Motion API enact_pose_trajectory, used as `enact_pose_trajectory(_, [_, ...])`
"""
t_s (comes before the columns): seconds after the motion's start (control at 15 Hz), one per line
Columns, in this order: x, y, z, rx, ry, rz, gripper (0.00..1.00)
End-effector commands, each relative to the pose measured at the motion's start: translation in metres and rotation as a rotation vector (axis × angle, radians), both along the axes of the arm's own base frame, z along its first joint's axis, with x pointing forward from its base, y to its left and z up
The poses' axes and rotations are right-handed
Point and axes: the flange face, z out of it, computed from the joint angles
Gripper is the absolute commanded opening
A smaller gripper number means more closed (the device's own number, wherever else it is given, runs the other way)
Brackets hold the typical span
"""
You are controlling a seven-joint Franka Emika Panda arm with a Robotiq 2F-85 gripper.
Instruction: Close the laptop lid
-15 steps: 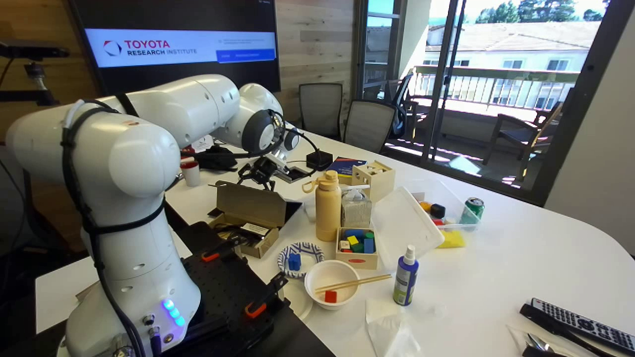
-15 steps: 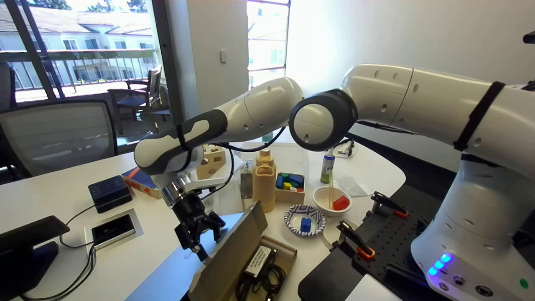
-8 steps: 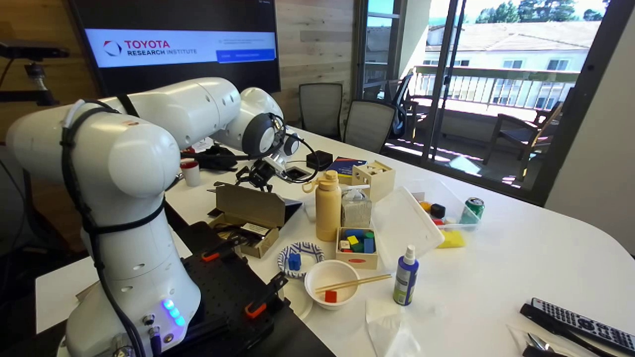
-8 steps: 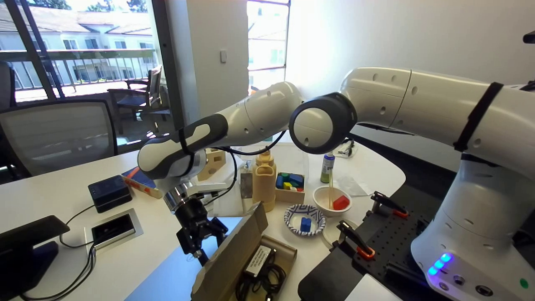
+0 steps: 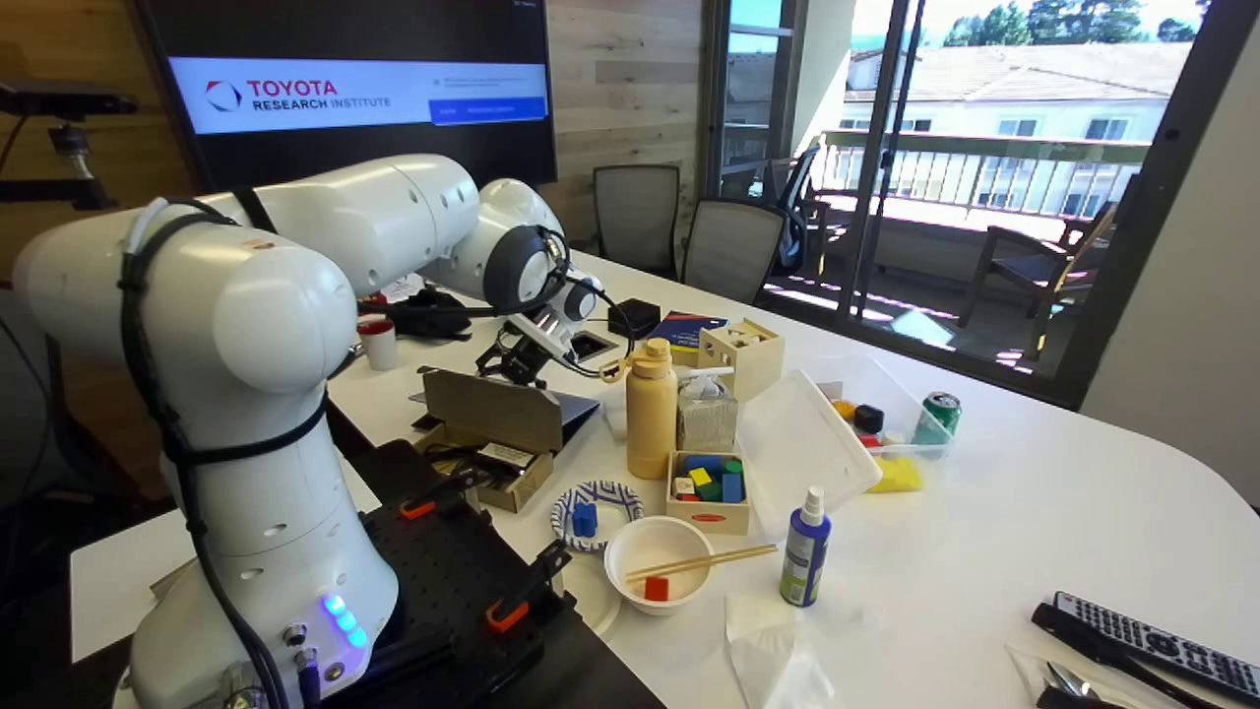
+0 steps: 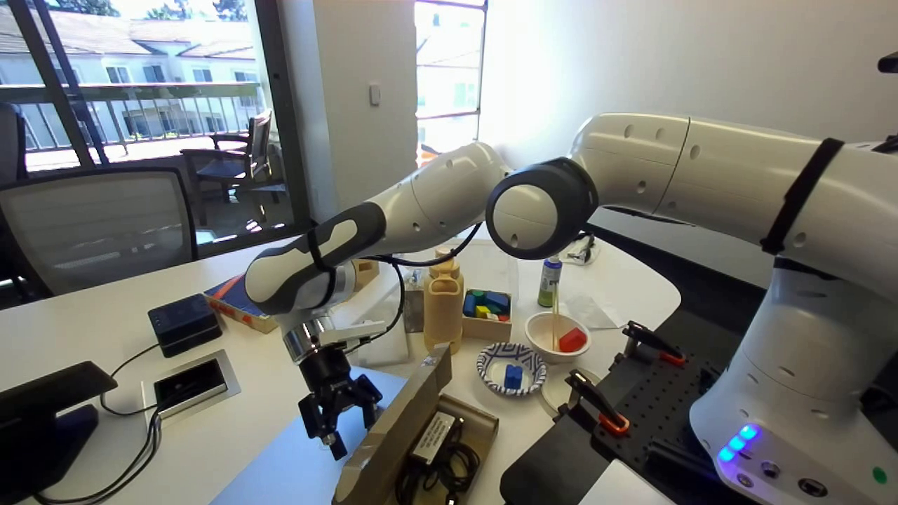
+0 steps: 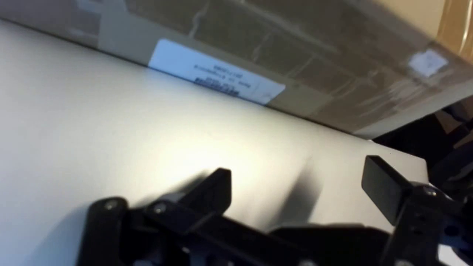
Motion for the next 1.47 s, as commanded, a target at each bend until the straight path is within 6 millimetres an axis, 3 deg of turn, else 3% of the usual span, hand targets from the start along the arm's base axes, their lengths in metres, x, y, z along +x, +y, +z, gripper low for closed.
enact_pose_trajectory(0.0, [0.006, -0.008, -0.019, 0.011, -0.058, -0.069, 1.00])
enact_pose_trajectory(0.2, [0.023, -0.005, -0.009, 0.045, -0.120, -0.097, 1.00])
enact_pose_trajectory(0.53, [0.044, 0.003, 0.047, 0.049, -0.175, -0.076, 1.00])
enact_pose_trajectory(0.73, [0.062, 0.006, 0.097, -0.001, -0.275, -0.086, 1.00])
enact_pose_trajectory(1.13, [0.106, -0.015, 0.202, -0.072, -0.611, -0.195, 1.00])
enact_pose_trajectory(1.4, [0.114, -0.037, 0.267, -0.161, -0.782, -0.237, 1.00])
